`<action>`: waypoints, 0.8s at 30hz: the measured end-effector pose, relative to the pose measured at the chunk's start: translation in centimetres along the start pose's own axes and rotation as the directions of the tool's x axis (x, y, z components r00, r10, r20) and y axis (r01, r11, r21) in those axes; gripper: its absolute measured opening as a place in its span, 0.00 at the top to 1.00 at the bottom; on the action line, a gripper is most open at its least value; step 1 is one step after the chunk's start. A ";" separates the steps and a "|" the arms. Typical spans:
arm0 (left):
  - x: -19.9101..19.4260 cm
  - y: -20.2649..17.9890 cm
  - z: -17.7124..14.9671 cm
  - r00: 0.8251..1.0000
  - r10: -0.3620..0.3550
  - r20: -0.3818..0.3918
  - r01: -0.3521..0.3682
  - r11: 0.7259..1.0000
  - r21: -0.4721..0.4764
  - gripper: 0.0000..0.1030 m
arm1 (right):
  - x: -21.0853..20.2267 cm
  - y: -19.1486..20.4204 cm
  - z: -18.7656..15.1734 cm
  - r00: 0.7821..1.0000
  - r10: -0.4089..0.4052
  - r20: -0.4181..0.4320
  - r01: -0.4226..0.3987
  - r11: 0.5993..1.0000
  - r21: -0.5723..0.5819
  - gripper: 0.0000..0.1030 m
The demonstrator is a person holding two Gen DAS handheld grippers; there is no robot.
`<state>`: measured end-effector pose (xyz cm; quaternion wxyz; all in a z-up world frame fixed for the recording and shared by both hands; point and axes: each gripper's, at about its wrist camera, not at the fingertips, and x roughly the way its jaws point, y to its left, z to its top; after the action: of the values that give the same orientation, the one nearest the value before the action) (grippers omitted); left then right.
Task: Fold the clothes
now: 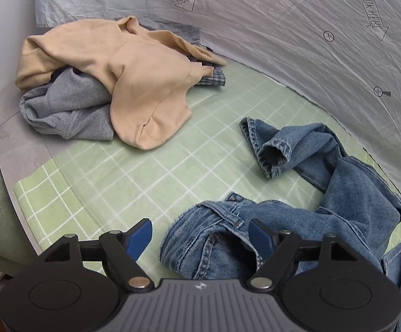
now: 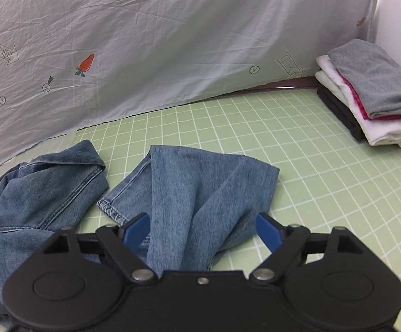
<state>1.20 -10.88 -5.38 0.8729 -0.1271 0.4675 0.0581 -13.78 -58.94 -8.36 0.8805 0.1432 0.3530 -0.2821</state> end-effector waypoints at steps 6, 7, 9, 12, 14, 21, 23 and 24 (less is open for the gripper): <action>2.0 -6.2 -1.0 1.000 0.012 -0.013 -0.010 0.990 0.142 0.16 | 6.1 1.6 4.0 0.999 0.014 -0.029 -0.018 0.989 -0.144 0.05; 2.6 -7.3 -1.4 0.999 0.010 -0.031 -0.005 0.986 0.166 0.16 | 7.5 2.1 4.6 0.999 0.022 -0.045 -0.029 0.987 -0.155 0.05; 4.1 -9.5 -2.7 0.996 0.005 -0.084 0.013 0.976 0.218 0.16 | 10.3 3.3 5.6 0.996 0.035 -0.079 -0.049 0.983 -0.180 0.05; 6.3 -12.4 -4.9 0.990 0.052 -0.131 -0.007 0.947 0.321 0.16 | 14.4 5.4 6.6 0.989 0.036 -0.142 -0.065 0.975 -0.210 0.05; 7.2 -13.6 -5.9 0.985 0.118 -0.125 -0.062 0.922 0.382 0.14 | 16.7 6.2 6.8 0.981 0.024 -0.191 -0.059 0.982 -0.182 0.07; 8.4 -13.6 -6.4 0.979 0.153 -0.136 -0.082 0.903 0.421 0.04 | 13.4 -0.6 4.6 0.978 -0.124 -0.165 0.120 0.992 -0.034 0.81; 8.7 -13.2 -6.4 0.977 0.152 -0.152 -0.076 0.906 0.417 0.01 | 11.8 -3.1 3.8 0.973 -0.176 -0.149 0.180 0.984 0.014 0.90; 8.8 -13.0 -6.4 0.976 0.146 -0.162 -0.068 0.910 0.409 0.00 | 11.0 -4.4 3.4 0.969 -0.201 -0.142 0.208 0.977 0.038 0.91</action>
<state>3.81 -25.33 -13.97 0.8274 0.0753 0.5566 -0.0031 -8.03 -68.35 -13.87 0.8163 0.1482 0.4179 -0.3702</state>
